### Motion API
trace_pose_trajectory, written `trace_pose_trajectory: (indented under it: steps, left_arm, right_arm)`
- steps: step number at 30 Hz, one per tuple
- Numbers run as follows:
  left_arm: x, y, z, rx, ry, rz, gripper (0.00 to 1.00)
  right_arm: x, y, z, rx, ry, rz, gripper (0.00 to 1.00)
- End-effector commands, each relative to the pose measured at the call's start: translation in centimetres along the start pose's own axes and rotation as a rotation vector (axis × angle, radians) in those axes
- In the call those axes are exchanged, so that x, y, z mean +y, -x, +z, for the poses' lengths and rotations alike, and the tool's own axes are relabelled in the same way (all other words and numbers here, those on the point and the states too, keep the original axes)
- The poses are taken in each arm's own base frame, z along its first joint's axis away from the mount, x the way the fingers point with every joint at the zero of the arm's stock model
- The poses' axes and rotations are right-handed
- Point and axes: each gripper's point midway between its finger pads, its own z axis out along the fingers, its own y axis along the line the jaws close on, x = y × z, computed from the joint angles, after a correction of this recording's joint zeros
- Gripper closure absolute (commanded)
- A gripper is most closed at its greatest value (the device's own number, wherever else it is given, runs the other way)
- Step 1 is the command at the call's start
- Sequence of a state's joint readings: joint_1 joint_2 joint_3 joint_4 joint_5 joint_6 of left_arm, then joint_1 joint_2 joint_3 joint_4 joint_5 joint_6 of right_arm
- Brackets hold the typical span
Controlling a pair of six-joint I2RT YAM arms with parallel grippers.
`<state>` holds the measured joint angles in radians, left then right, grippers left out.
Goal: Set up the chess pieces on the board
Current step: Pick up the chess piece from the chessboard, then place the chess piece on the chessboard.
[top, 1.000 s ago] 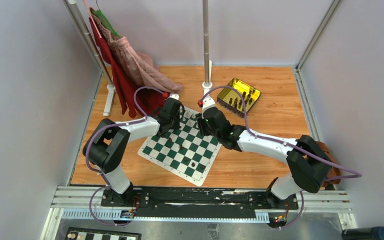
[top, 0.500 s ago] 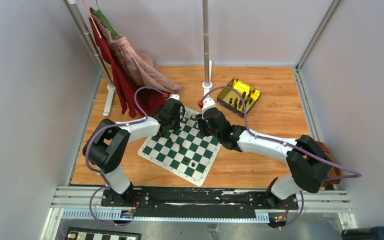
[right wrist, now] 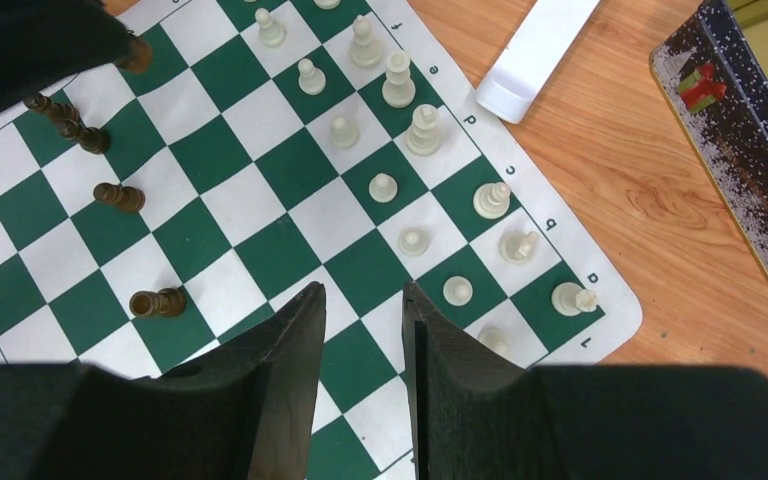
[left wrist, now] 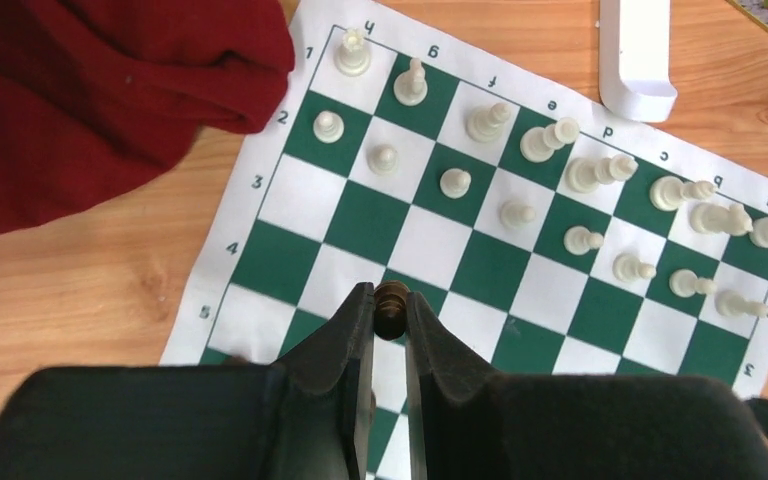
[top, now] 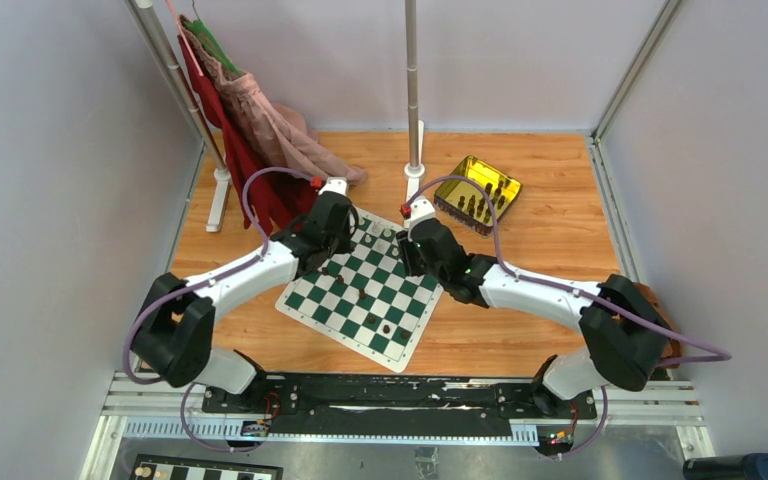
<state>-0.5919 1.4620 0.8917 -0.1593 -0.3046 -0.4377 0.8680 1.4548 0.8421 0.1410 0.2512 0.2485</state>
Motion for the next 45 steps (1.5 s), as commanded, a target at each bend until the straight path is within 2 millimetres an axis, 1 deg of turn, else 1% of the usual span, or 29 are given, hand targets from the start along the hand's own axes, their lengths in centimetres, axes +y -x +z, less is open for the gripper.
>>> trace_pose_trajectory:
  steps: [1, 6, 11, 17, 21, 24, 30, 38, 40, 45]
  left_arm:
    - [1.6, -1.0, -2.4, 0.006, 0.047, 0.018, 0.99]
    - [2.7, -2.0, -5.0, 0.001, 0.058, 0.0, 1.0]
    - [3.7, -3.5, -6.9, 0.009, 0.069, -0.007, 1.0]
    - [4.5, -5.8, -8.1, 0.038, 0.072, -0.021, 1.0]
    - [4.4, -7.3, -8.7, 0.055, 0.055, -0.022, 1.0]
    - [3.9, -8.2, -8.9, 0.061, 0.037, -0.027, 1.0]
    - [2.2, -9.6, -8.9, 0.061, 0.003, -0.022, 1.0]
    - [-0.2, -11.4, -8.0, 0.082, -0.017, 0.026, 1.0]
    - [-0.5, -11.7, -7.7, 0.087, -0.013, 0.041, 1.0]
    - [-0.7, -12.1, -6.9, 0.086, 0.007, 0.051, 1.0]
  right_arm:
    - [-0.6, 0.5, -1.0, -0.026, -0.001, 0.039, 0.62]
    - [-0.7, 0.4, -1.6, -0.034, 0.005, 0.046, 0.62]
    - [-0.8, 0.3, -2.3, -0.039, 0.01, 0.05, 0.62]
    - [-0.8, 0.2, -2.8, -0.038, 0.012, 0.047, 0.62]
    - [-0.8, -0.1, -2.7, -0.032, 0.012, 0.049, 0.62]
    - [-0.8, -0.3, -2.5, -0.029, 0.012, 0.049, 0.62]
    - [-0.8, -0.7, -2.3, -0.019, 0.011, 0.046, 0.62]
    - [-0.9, -1.1, -2.2, -0.015, 0.006, 0.044, 0.62]
    - [-0.9, -1.2, -2.2, -0.014, 0.006, 0.044, 0.62]
    - [-1.0, -1.1, -2.4, -0.02, 0.007, 0.046, 0.62]
